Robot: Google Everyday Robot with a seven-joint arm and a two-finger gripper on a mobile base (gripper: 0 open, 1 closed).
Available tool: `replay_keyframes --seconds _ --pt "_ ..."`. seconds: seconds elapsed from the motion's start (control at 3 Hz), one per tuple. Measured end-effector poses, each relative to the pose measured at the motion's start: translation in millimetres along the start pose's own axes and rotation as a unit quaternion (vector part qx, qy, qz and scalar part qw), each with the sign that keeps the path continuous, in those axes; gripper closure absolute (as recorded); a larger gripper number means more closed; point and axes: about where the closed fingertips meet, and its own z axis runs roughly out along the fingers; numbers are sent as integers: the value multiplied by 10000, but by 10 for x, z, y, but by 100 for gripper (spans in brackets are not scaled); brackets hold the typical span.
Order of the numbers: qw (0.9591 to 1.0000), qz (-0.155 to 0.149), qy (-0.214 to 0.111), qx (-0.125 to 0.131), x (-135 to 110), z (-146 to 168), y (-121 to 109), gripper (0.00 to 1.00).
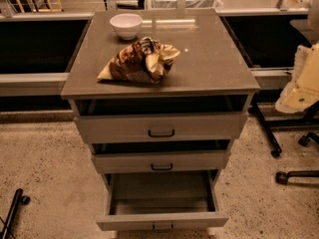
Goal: Close bottom drawer
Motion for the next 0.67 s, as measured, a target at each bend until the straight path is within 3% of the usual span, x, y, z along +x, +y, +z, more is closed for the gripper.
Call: replay_keyframes --seconds 0.33,0.67 --pt "10000 25 -15 -23 9 25 6 0" --pt "9990 296 -170 -275 117 302 69 0"
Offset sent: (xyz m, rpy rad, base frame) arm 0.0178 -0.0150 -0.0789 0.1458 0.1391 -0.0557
